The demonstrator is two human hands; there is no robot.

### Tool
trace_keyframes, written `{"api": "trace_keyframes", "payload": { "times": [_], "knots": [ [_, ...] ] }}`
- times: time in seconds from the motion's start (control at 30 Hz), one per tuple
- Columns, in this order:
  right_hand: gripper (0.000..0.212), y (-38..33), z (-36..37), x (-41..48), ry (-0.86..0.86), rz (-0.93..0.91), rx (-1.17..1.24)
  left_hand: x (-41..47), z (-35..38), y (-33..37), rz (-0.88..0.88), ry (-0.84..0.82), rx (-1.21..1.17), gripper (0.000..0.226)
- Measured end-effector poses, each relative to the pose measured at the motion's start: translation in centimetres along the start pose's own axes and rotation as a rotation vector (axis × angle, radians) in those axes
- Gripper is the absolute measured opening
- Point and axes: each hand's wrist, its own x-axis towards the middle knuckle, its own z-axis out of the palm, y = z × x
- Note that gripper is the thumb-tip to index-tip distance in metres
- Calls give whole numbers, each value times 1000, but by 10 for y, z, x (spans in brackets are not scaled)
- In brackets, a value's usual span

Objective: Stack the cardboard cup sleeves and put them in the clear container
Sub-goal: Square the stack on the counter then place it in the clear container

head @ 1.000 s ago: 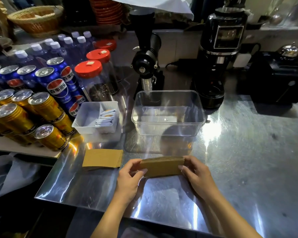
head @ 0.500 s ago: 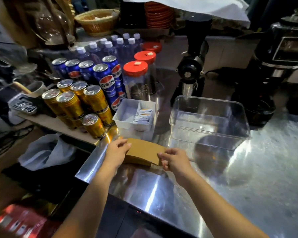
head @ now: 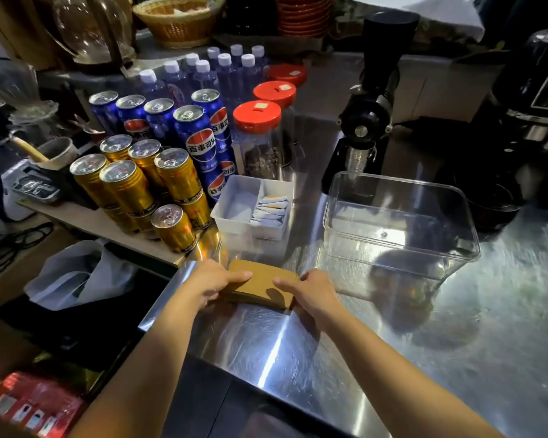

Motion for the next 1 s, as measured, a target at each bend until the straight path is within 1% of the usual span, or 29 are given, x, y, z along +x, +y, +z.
{"api": "trace_keyframes", "payload": {
  "times": [0.07,0.13,0.23,0.3,0.4,0.47,0.5,0.57,0.67,0.77,0.83,0.9,0.93,1.0],
  "knots": [
    [48,-3,3,0,-38,22,0,4,-2,0,-63,-43,-35,59],
    [48,-2,2,-2,-67,39,65,4,0,-1,-85,-57,-42,66],
    [32,0,-17,-8,-150,60,199,2,9,1,-71,-183,-126,67],
    [26,4,-36,-11,-184,56,269,-1,25,3,-32,-259,-206,62],
    [23,16,-71,-15,-101,-13,265,-8,64,11,115,-274,-213,35],
    [32,29,-95,-18,-11,-79,262,-15,92,19,217,-283,-242,31],
    [36,37,-106,-21,37,-113,251,-18,105,22,264,-300,-248,32],
    [37,53,-129,-25,128,-177,210,-25,130,26,354,-330,-231,35],
    [37,72,-151,-30,209,-245,214,-30,160,23,465,-355,-234,41],
    [41,91,-164,-35,298,-272,157,-34,184,13,517,-372,-229,43],
    [43,102,-168,-36,296,-268,130,-36,192,6,532,-386,-207,45],
    [47,109,-167,-38,260,-291,203,-38,195,1,559,-423,-201,54],
    [50,110,-164,-38,241,-320,250,-39,196,0,551,-455,-224,60],
    [59,111,-157,-36,216,-371,340,-43,200,1,467,-532,-344,69]
  ]
}}
